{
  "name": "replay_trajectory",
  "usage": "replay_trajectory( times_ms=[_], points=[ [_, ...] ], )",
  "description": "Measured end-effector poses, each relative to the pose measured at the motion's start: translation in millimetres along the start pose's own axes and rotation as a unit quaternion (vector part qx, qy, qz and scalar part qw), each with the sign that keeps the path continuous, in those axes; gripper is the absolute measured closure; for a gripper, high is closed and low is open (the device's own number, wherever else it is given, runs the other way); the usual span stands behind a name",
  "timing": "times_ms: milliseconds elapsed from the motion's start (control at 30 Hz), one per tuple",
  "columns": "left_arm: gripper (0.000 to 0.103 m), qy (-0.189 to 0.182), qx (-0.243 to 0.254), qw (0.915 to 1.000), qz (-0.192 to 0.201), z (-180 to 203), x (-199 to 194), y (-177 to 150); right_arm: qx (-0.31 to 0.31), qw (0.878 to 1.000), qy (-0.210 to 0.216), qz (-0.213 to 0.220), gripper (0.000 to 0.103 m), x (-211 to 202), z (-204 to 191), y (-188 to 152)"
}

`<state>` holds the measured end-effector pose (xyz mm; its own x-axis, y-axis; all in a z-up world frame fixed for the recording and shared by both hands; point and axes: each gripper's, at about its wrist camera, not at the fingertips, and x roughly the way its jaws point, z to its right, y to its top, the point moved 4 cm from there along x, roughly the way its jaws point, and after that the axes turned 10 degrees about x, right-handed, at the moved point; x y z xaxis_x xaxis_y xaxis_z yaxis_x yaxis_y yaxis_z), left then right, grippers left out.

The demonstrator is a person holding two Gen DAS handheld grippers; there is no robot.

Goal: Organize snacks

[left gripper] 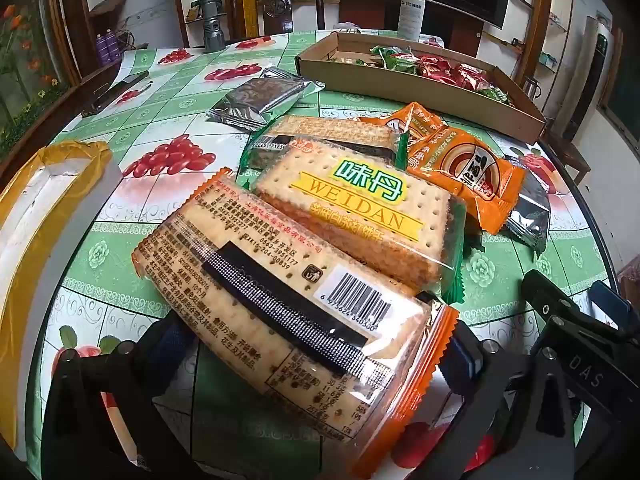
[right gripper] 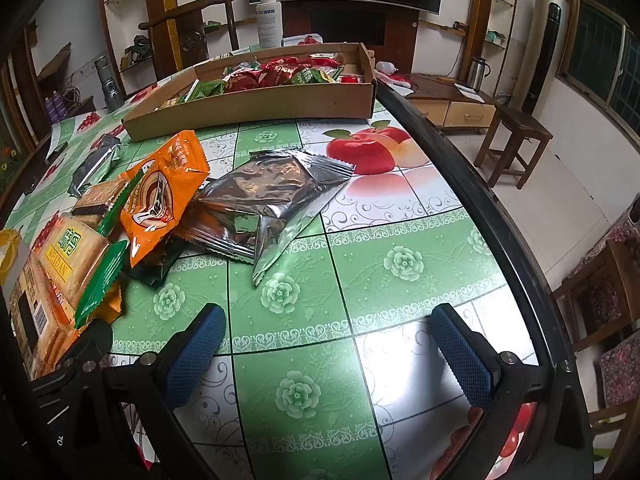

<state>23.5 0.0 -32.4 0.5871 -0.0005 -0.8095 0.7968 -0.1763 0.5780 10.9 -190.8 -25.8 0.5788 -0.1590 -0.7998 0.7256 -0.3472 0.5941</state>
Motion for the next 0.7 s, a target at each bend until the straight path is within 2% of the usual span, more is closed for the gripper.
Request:
replay_trajectory(
  times_ms=[700],
  points=[
    [0.0, 0.0, 0.001, 1.0, -0.001, 0.1, 1.2, 1.5, 0.0, 1.0, 0.0, 0.0, 0.0, 0.5, -0.5, 0.0]
  ],
)
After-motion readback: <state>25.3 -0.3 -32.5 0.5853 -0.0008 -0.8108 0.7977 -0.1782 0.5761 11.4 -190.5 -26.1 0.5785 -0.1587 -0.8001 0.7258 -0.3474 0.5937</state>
